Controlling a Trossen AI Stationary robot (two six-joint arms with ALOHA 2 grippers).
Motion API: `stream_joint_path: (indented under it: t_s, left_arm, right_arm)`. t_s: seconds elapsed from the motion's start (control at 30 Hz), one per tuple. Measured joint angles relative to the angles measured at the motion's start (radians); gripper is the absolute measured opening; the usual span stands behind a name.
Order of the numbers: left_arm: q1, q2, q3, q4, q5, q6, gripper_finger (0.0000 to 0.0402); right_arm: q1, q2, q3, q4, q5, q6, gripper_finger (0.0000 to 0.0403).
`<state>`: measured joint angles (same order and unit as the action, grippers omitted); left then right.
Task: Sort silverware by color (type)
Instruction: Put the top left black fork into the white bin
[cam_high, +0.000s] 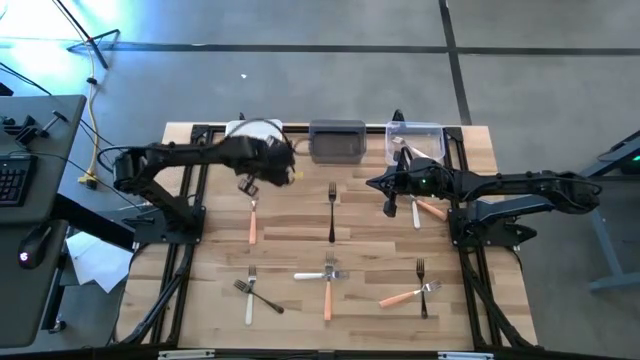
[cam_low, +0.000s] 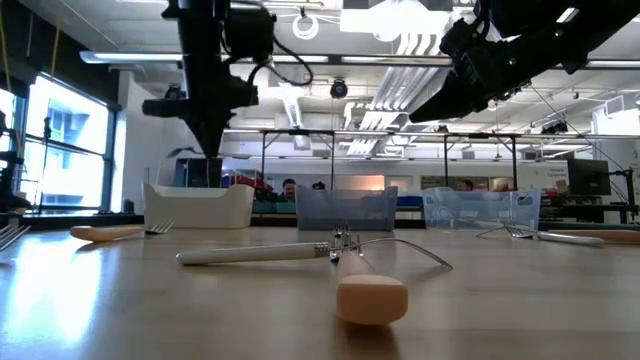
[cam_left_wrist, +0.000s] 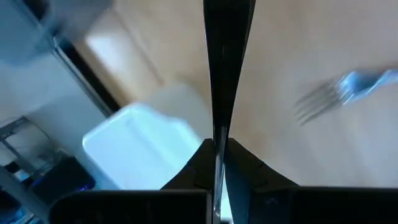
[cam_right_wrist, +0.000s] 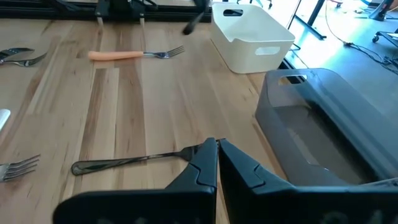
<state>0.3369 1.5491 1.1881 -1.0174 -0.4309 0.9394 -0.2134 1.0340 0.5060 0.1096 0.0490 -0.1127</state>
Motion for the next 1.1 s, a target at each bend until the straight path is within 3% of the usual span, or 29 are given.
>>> stream_joint_path:
  t_s: [0.13,0.27,0.47,0.63,1.1]
  left_arm:
    - [0.122,0.002,0.000,0.012,-0.001,0.135,0.0004]
    - [0.223,0.002,0.000,0.125,0.002,0.263,0.0004]
    - [0.331,0.023,0.000,0.160,0.124,0.320,0.0004]
    - [0.375,0.050,0.000,0.140,0.193,0.322,0.0003]
    - [0.423,0.162,0.000,0.174,0.215,0.362,0.0003]
  right_arm:
    - [0.000,0.000,0.000,-0.001,0.000,0.000,0.0000]
    - [0.000,0.000,0.000,-0.001,0.000,0.000,0.0000]
    - [0.000,0.000,0.000,-0.001,0.000,-0.002,0.0000]
    - [0.000,0.000,0.000,-0.001,0.000,-0.008,0.0000]
    - [0.000,0.000,0.000,-0.001,0.007,-0.019,0.0000]
